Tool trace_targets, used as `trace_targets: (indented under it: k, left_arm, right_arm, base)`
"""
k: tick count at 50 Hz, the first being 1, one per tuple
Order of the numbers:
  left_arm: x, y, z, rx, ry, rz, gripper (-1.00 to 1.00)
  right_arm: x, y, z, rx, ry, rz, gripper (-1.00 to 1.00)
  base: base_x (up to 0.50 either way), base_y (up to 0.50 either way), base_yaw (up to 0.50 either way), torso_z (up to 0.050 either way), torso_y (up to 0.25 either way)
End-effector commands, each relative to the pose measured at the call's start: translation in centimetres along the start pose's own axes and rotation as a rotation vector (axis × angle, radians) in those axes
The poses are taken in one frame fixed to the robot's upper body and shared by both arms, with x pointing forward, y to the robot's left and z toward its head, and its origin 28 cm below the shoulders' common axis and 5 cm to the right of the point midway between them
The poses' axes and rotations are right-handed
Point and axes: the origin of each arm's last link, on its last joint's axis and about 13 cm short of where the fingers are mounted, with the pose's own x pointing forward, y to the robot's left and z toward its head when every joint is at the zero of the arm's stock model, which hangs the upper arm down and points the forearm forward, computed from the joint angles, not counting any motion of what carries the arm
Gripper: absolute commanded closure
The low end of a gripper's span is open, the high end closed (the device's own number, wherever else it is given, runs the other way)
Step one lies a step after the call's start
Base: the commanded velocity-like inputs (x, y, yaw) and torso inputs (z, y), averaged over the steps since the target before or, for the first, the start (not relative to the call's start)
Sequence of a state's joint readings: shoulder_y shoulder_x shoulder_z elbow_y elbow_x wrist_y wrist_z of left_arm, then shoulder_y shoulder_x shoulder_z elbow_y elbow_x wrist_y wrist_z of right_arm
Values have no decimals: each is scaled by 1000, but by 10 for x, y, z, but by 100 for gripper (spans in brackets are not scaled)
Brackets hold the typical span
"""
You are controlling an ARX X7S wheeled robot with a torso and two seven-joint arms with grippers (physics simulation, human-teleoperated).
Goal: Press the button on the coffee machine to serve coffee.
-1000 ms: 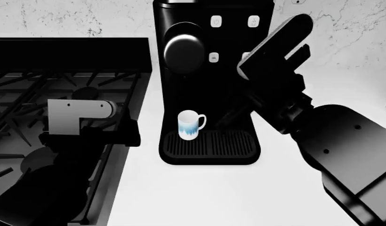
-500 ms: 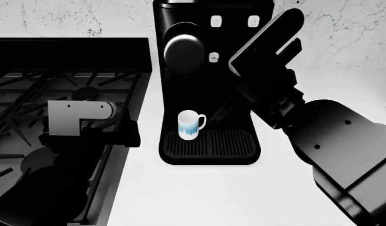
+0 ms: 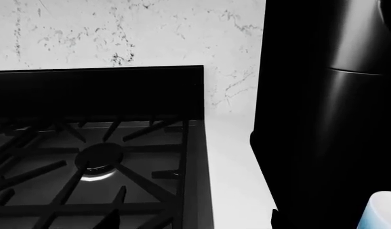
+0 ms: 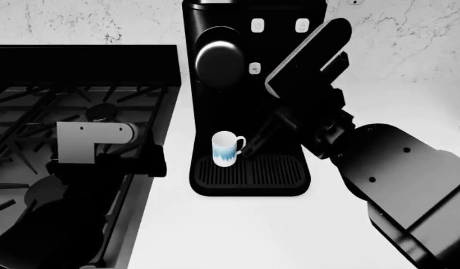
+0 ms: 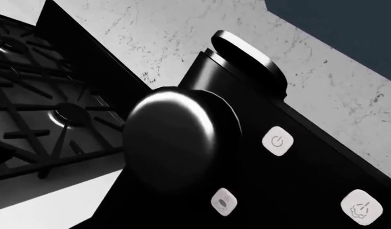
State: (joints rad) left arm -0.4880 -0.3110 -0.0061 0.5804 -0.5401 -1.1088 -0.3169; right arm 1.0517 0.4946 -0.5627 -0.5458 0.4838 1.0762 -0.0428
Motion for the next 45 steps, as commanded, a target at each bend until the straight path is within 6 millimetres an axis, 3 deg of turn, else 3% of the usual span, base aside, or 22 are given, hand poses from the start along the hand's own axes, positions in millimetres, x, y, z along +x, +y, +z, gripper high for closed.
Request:
trace_targets:
  k: [1, 45]
  left_arm:
    - [1, -1, -2, -1, 4, -3, -100]
    - [0, 2, -3, -4, 6, 1, -100]
  right_arm:
    - [-2, -1, 0, -4, 11, -5, 100]
    - [10, -1, -3, -20, -3, -80, 100]
  base:
    - [0, 0, 0, 0, 0]
    - [0, 0, 0, 0, 0]
